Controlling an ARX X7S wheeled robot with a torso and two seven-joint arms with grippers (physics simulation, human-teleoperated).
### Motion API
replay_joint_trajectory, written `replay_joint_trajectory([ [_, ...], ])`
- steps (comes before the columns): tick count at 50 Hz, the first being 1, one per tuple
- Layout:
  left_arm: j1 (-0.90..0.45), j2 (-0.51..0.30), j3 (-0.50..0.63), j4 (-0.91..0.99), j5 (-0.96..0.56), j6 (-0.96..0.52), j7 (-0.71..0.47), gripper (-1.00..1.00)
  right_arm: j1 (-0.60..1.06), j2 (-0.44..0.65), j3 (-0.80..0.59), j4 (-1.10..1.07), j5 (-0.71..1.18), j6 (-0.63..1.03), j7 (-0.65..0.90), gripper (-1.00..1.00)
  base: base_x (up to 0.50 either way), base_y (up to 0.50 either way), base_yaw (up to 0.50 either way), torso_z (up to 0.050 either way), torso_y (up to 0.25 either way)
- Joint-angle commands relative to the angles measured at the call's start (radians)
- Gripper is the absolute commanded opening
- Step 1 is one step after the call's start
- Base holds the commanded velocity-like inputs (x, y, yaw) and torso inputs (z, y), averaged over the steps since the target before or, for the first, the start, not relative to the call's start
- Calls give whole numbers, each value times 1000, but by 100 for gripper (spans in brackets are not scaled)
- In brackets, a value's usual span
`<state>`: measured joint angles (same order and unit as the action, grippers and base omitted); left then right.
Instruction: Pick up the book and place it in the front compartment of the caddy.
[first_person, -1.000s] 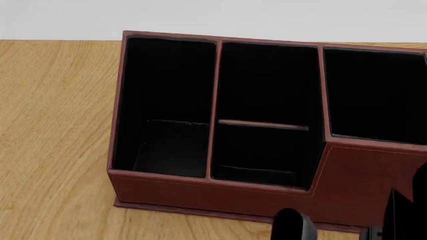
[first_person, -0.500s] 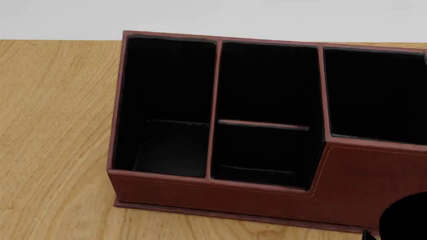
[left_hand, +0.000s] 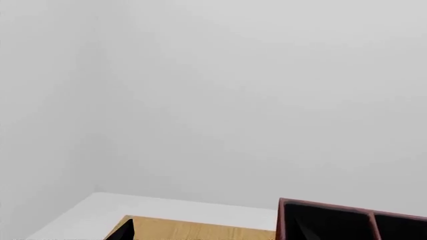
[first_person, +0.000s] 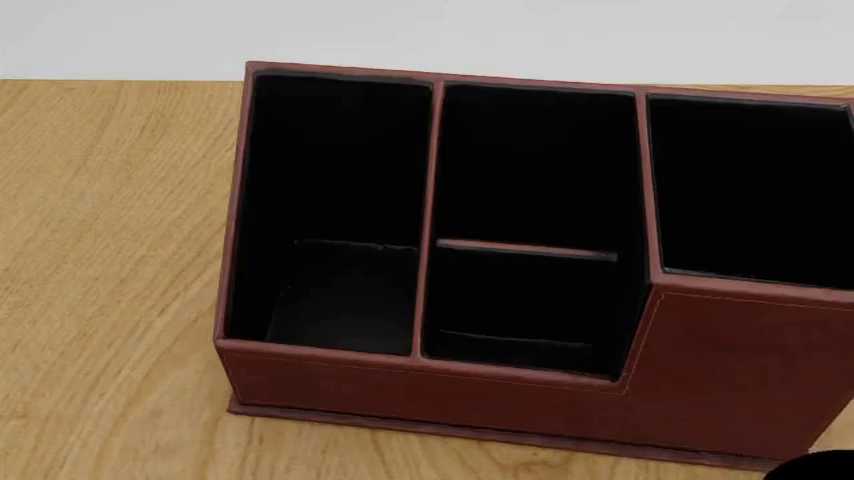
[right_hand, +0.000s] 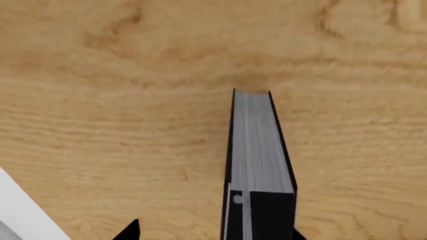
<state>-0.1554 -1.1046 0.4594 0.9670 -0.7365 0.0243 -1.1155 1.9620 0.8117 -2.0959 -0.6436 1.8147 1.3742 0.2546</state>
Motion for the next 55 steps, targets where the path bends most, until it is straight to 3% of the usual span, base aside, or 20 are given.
replay_joint_trajectory([
  [1,8,-4,1,-2,3,5,-4,100,-54,20,-42,23,-24,-9,7,100,0,0,0,0,0],
  [4,3,-3,2,-1,1,1,-5,100,-58,23,-48,21,-40,-4,4,100,0,0,0,0,0],
  [5,1,-2,2,-1,1,0,-5,100,-58,22,-49,21,-43,-3,6,-100,0,0,-3,0,0],
  [17,-11,6,8,-1,-1,-9,-4,100,-28,23,-45,8,-40,1,6,-100,-1,0,-2,0,0],
  [29,-18,0,6,7,-8,-10,-9,100,134,35,31,-58,-17,27,-25,-100,0,0,0,0,0],
  [44,-18,-12,3,18,-10,1,-16,100,340,35,172,-112,8,70,-113,-100,0,0,0,0,0],
  [55,-23,-18,3,19,-14,2,-20,100,365,-4,352,-68,-99,44,-249,-100,0,0,0,0,0],
])
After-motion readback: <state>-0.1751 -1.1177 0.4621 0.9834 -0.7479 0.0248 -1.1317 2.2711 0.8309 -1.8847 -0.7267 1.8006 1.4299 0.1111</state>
